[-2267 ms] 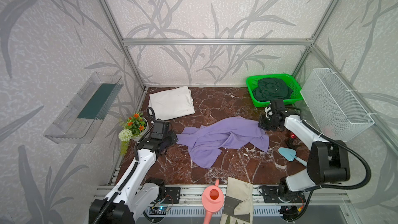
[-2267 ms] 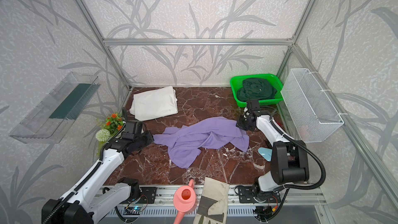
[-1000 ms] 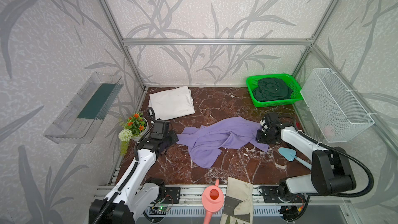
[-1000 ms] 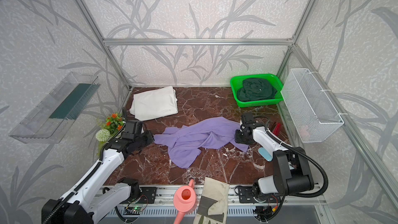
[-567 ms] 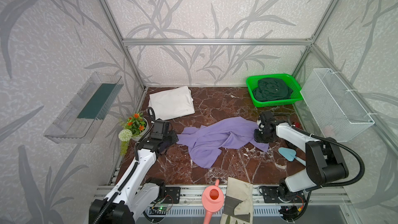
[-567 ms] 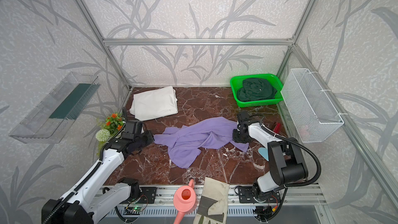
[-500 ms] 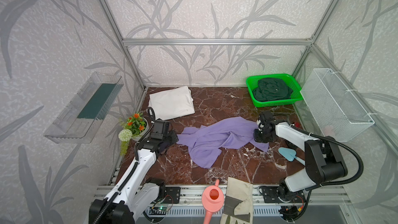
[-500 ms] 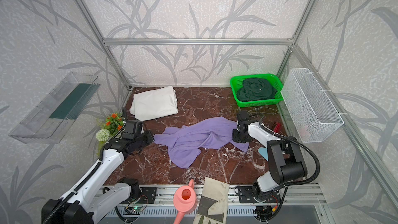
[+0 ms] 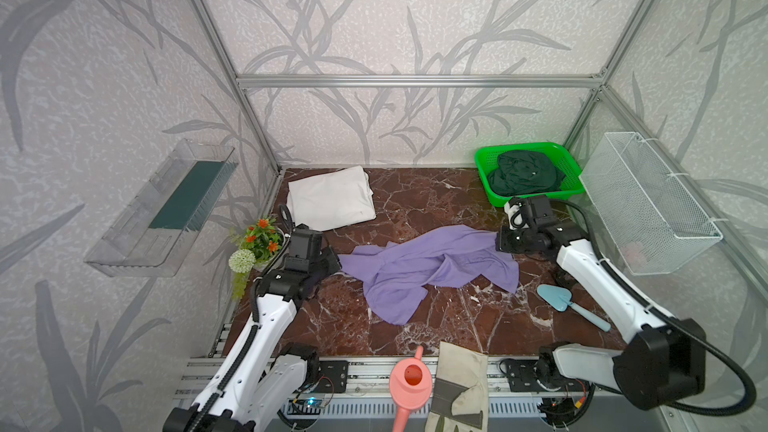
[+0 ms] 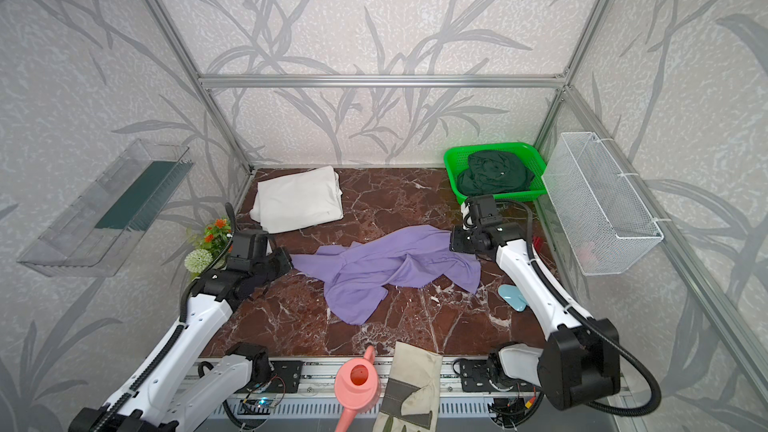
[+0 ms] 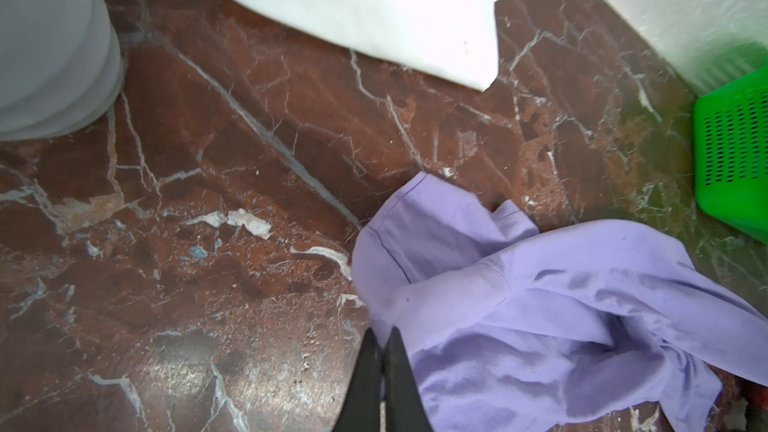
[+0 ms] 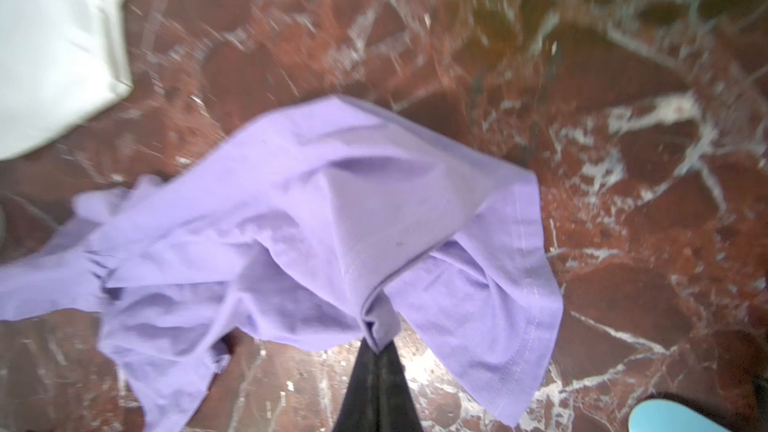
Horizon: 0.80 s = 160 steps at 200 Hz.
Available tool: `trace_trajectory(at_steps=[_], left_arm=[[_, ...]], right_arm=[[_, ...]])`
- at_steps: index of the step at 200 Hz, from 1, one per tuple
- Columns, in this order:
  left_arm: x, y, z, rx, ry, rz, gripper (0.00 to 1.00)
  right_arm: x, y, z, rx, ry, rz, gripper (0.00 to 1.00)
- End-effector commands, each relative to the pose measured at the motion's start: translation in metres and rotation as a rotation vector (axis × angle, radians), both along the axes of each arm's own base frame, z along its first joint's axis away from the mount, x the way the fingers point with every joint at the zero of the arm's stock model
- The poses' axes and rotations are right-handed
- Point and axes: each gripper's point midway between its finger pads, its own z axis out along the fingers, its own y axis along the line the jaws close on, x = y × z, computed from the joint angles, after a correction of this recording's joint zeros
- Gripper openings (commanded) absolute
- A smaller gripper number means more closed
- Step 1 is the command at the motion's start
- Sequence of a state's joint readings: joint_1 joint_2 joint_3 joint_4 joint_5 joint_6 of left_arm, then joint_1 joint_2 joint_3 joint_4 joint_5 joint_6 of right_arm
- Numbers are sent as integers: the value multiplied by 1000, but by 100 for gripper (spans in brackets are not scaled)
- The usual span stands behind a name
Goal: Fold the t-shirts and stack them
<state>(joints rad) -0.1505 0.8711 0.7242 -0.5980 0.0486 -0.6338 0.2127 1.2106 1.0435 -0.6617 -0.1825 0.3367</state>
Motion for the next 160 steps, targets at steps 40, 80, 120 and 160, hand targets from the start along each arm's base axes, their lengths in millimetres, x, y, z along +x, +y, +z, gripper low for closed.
trace_trajectory(at_steps=[40,80,120,160], left_arm=[[16,11,116,97,-202,-15,0],[16,22,227,171,-403,3,0],[-1,32,303,197,-560,44,0],[-43,42,372,202,-732,82,0]], right_arm=[[-35,1,149,152,-254,-17,0],[-49,-21,247,138,-447,-86,0],[-77,-30,330,158,-623,-92,0],[-108,-24,382,246,-738,-44,0]])
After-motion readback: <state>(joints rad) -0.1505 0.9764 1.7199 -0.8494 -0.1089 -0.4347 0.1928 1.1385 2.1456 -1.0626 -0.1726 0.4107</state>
